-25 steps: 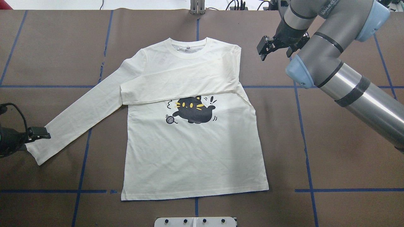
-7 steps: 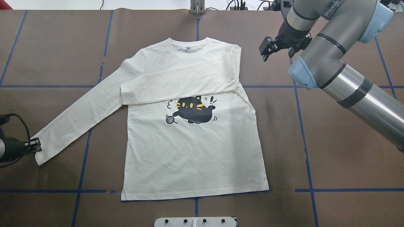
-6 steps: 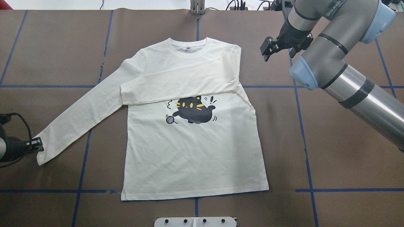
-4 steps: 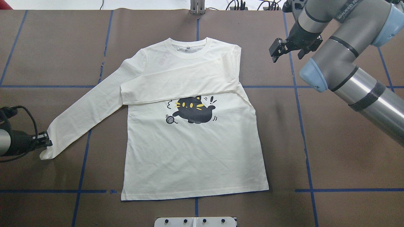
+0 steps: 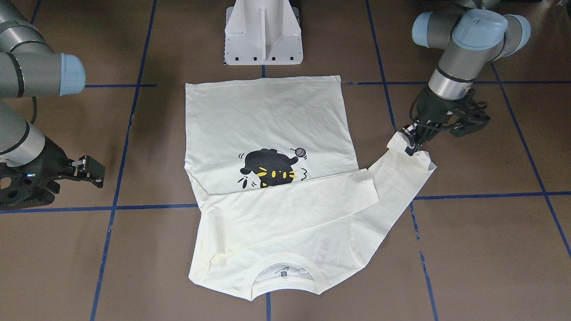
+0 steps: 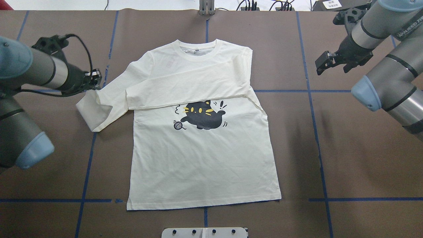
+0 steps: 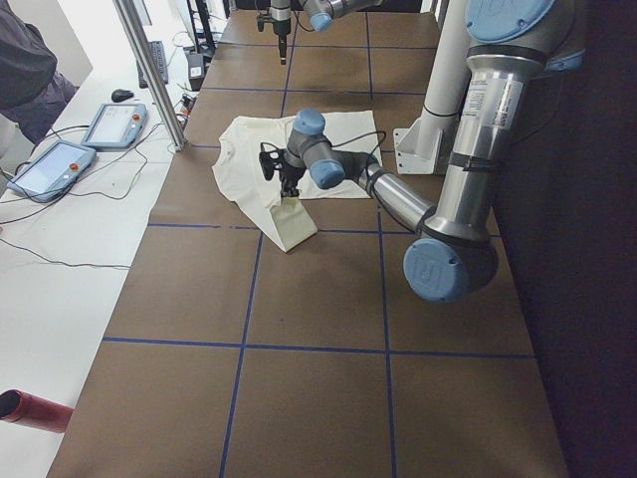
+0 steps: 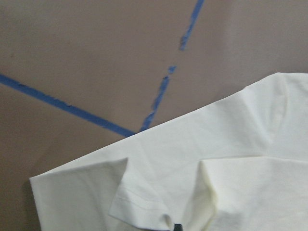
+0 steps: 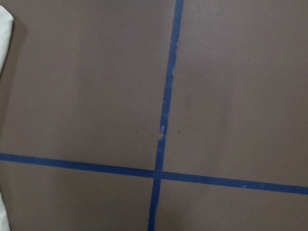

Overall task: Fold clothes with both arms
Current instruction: 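Grasp the other sleeve with the left gripper and fold it across the body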

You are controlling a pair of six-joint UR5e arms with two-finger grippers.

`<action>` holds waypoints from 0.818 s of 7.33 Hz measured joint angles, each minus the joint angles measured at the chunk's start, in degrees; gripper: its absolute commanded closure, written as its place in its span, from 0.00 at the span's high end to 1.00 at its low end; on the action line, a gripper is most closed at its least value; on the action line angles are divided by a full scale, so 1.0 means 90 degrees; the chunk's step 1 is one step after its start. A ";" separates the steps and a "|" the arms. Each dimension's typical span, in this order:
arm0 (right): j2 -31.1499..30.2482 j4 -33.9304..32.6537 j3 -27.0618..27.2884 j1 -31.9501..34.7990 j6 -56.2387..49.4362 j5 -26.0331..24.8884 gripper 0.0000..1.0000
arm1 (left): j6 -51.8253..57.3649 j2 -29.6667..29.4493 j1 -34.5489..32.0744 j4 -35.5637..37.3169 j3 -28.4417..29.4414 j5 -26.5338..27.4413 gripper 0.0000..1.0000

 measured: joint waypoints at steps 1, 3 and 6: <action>-0.0313 0.0173 0.0127 0.0074 -0.0003 0.0069 1.00 | -0.0080 -0.0851 -0.0044 0.0465 0.0028 -0.0096 0.00; -0.0613 0.0397 0.0194 0.0159 0.0001 0.0174 1.00 | -0.0718 -0.2541 -0.0026 0.0879 0.0523 -0.0324 0.00; -0.0644 0.0435 0.0172 0.0169 0.0033 0.0187 1.00 | -0.1983 -0.4225 0.0668 -0.0321 0.2846 -0.0061 0.00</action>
